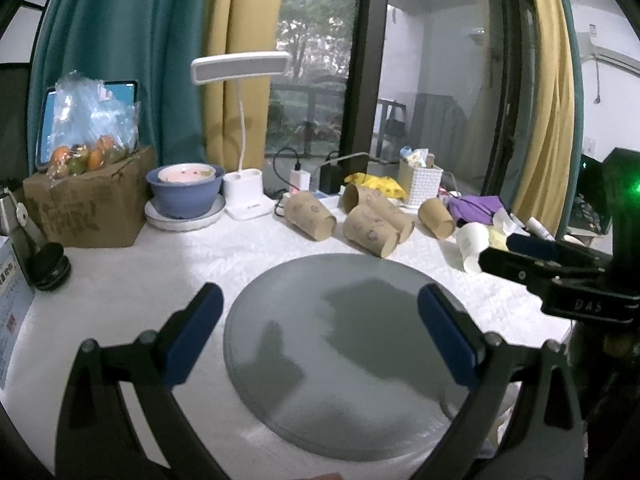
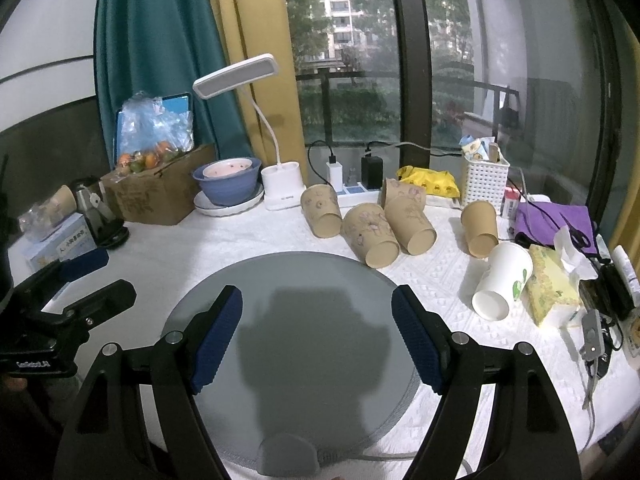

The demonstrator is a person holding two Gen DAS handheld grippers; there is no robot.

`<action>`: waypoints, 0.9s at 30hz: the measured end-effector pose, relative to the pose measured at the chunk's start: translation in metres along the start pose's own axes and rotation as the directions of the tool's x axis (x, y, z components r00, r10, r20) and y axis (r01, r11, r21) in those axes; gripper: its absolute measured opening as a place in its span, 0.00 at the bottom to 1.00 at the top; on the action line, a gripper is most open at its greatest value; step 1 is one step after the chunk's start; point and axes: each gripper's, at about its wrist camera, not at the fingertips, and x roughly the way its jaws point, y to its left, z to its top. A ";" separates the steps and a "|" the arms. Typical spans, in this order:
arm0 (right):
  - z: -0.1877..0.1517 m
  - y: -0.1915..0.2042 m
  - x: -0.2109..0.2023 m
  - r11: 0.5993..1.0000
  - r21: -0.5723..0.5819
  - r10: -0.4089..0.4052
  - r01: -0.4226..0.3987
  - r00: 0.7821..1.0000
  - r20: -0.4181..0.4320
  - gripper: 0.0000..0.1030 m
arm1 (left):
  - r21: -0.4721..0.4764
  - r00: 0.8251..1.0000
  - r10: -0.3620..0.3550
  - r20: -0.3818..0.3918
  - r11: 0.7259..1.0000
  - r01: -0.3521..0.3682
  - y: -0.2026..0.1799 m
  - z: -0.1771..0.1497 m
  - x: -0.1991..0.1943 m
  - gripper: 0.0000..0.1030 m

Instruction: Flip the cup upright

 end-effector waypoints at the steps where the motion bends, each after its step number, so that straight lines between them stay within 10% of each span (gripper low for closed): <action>1: 0.001 -0.002 0.003 1.000 0.002 0.000 0.000 1.000 -0.004 0.78 | -0.003 1.000 0.002 -0.005 1.000 -0.002 0.000 0.001 0.003 0.96; 27: 0.027 -0.082 0.070 0.996 0.082 -0.023 0.028 0.998 -0.064 0.78 | -0.049 0.972 -0.030 -0.232 0.999 0.019 -0.016 0.031 0.114 0.96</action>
